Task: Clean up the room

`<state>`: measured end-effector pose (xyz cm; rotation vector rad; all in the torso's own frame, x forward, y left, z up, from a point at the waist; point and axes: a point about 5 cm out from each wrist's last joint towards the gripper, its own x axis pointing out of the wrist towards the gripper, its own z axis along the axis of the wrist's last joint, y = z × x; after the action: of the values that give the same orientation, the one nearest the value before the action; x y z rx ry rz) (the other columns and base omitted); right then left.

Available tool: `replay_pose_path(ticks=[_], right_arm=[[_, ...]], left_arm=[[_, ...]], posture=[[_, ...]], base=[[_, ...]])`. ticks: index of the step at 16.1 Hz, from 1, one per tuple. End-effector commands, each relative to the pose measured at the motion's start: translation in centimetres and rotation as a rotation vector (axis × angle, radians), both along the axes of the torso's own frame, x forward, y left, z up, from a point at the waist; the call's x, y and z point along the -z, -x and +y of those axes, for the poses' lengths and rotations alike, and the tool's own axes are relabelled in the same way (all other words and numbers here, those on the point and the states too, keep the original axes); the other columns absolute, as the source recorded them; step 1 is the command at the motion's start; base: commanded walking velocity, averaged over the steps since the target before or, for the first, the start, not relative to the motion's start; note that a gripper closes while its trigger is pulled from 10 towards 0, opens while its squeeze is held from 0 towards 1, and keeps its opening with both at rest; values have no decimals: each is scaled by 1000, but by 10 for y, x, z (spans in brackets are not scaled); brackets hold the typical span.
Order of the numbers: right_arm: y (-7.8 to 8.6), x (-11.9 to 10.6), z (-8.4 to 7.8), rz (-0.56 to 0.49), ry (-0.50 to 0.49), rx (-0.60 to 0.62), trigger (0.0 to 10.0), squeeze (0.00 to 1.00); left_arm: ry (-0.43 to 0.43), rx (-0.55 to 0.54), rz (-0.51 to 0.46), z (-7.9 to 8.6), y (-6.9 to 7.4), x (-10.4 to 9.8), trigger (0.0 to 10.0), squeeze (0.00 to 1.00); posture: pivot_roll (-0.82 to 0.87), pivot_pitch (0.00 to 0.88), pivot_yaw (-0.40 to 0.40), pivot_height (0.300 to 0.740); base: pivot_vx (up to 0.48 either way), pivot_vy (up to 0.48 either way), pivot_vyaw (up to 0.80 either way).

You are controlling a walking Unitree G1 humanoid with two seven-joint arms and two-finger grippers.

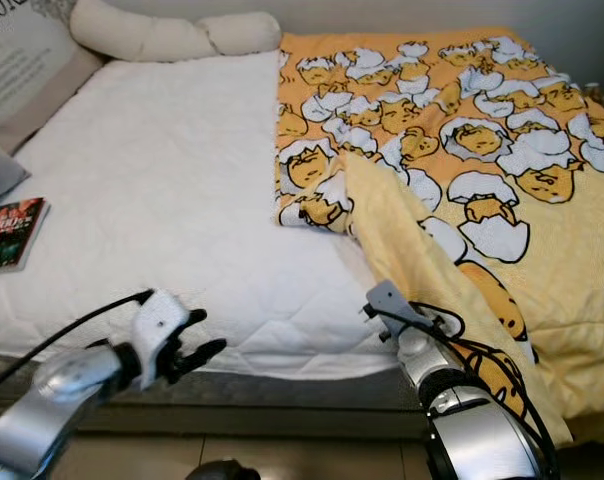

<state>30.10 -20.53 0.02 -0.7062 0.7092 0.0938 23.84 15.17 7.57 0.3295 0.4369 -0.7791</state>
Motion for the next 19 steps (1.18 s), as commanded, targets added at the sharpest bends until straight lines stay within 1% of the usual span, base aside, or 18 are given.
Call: replay_pose_path(ticks=[1,5,6,7,8,9,10,11,12,13,14,16,17,18,19], right_arm=[[-3,-3,2,-13,-22,7,0,0],[-3,-3,-1,-19,-45,22,0,0],[-3,-4,-2,-19,-52,20,0,0],[-5,-5,-2,-20,-82,11,0,0],[-7,-7,2,-20,-164,-16,0,0],[-7,-8,4,-21,-190,-25,0,0],[-10,-13,15,-6,-354,-135,0,0],[-11,-15,19,-4,-399,-175,0,0],[-11,-21,27,22,-522,-317,0,0],[-9,-27,34,56,-621,-452,0,0],[-7,-29,37,69,-650,-498,0,0],[9,-36,47,214,-809,-763,0,0],[24,-42,49,332,-882,-921,0,0],[33,-44,49,392,-899,-997,0,0],[46,-48,47,478,-906,-1101,0,0]], left_arm=[[-23,-3,-7,1,-5,2,10000,0],[-26,11,-3,-2,-16,8,10000,0],[-28,14,-3,-2,-16,10,10000,0],[-29,14,-2,0,-16,13,10000,0],[-32,13,3,4,-14,17,10000,0],[-33,13,4,5,-14,18,10000,0],[-37,12,13,14,-11,26,10000,0],[-37,11,16,17,-10,28,10000,0],[-28,6,32,25,-9,33,10000,0],[-20,9,48,32,-7,36,10000,0],[-20,13,53,35,-6,36,10000,0],[-13,37,82,48,-4,38,10000,0],[-13,43,89,53,-4,40,10000,0],[-14,42,91,55,-5,41,10000,0],[-14,43,93,57,-7,43,10000,0]], posture=[[149,0,92,740],[141,0,102,740],[141,0,102,740],[139,0,101,740],[136,0,99,740],[133,0,99,740],[128,0,96,740],[124,0,93,740],[116,0,87,740],[112,0,86,740],[111,0,86,740],[104,0,88,740],[106,0,88,740],[106,0,88,740],[106,0,88,740]], base=[[0,0,0],[0,0,0],[0,0,0],[0,0,0],[0,0,0],[0,0,0],[0,0,0],[0,0,0],[0,0,0],[0,0,0],[0,0,0],[0,0,0],[0,0,0],[0,0,0],[0,0,0]])
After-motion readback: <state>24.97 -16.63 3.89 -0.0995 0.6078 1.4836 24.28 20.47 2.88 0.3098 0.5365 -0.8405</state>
